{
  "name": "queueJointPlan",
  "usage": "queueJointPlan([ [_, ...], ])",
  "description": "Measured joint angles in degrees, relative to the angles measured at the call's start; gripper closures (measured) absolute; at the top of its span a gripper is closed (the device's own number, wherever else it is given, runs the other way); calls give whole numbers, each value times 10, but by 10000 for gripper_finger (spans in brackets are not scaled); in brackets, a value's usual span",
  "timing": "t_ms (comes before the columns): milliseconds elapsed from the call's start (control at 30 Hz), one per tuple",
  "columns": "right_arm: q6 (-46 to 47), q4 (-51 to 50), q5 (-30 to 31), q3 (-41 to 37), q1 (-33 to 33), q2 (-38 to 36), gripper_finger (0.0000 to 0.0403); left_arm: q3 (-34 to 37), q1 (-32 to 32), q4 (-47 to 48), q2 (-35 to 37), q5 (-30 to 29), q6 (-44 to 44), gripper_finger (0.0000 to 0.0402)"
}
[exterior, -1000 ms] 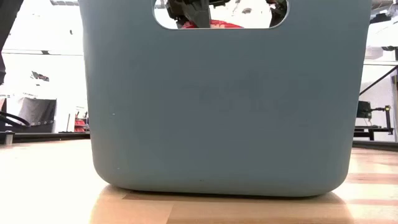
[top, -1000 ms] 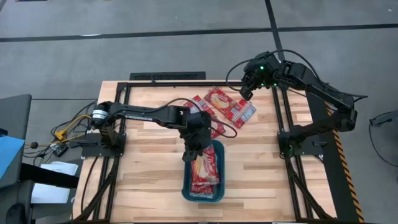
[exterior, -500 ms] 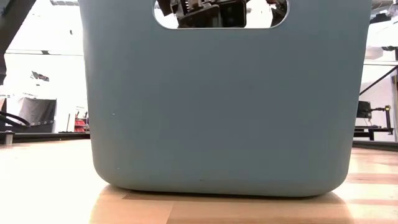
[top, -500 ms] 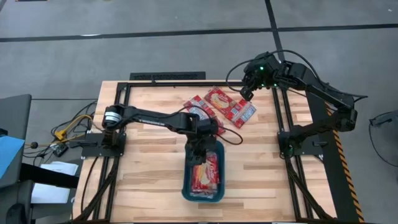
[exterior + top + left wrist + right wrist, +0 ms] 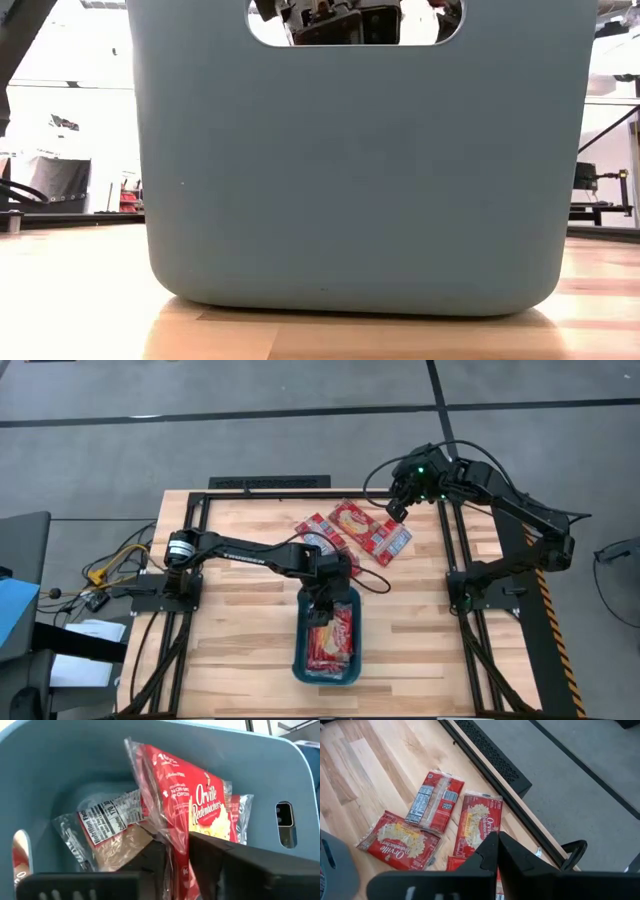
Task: Sort popcorn bags into baskets
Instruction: Put the red popcorn pack into the blue container
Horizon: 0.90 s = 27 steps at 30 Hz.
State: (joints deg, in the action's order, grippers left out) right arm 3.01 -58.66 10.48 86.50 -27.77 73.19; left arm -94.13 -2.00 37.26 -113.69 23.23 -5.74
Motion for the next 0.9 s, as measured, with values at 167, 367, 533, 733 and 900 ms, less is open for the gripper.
queueJointPlan([
  [167,0,-13,0,0,0,0,377,0,0,2,0,4,-9,277],
  [367,2,-14,0,0,0,0,369,0,1,8,0,5,-15,220],
  [533,1,-14,0,0,0,0,369,1,9,18,16,5,-24,198],
  [733,0,-4,0,-3,0,0,377,1,56,41,95,-11,-44,196],
  [900,0,82,-1,-73,0,0,379,4,113,80,175,-170,-23,195],
])
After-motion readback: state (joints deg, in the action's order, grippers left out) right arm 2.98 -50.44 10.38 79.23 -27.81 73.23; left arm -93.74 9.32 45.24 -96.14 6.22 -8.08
